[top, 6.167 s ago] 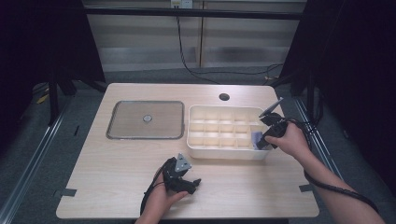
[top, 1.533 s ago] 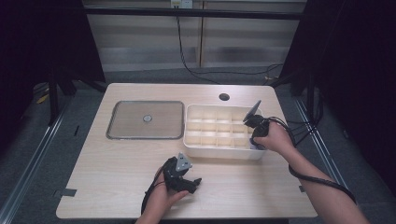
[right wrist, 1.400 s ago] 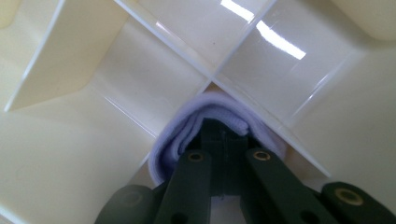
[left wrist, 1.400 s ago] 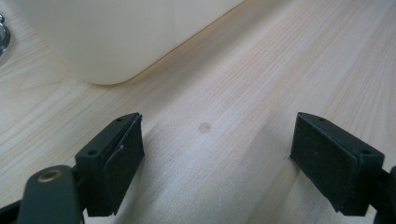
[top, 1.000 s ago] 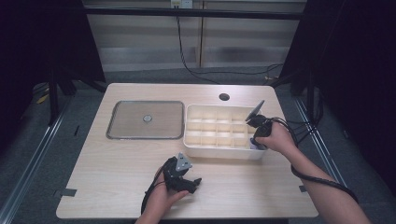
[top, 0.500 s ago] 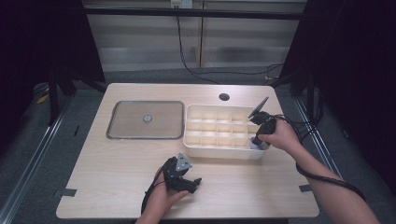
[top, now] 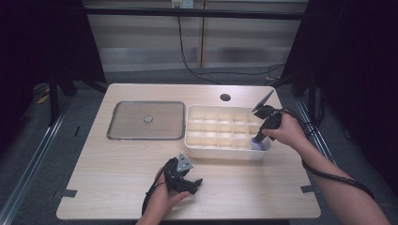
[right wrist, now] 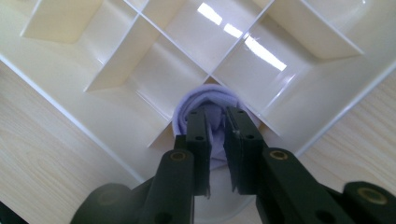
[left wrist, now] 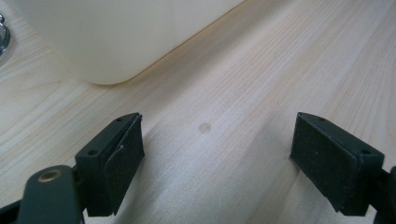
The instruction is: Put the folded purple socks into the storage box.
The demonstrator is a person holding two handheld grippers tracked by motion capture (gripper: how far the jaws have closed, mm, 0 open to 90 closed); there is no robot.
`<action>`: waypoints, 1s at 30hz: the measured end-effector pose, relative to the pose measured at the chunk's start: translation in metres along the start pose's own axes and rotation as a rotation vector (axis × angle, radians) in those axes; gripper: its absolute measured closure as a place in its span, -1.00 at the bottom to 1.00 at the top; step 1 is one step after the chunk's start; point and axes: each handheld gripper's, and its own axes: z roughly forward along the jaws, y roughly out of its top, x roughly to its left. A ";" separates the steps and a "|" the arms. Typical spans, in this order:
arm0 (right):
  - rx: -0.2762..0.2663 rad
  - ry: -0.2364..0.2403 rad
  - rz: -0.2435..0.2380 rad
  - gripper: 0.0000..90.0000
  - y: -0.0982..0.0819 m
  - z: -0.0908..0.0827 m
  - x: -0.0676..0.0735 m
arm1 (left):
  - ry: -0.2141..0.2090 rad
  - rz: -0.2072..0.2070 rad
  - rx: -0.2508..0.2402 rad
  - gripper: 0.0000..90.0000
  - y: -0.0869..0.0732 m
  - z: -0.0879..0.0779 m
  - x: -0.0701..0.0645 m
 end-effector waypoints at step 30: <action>-0.081 0.042 -0.057 -0.18 -0.018 -0.020 0.020 | 0.000 0.012 0.010 -0.63 0.000 -0.001 0.001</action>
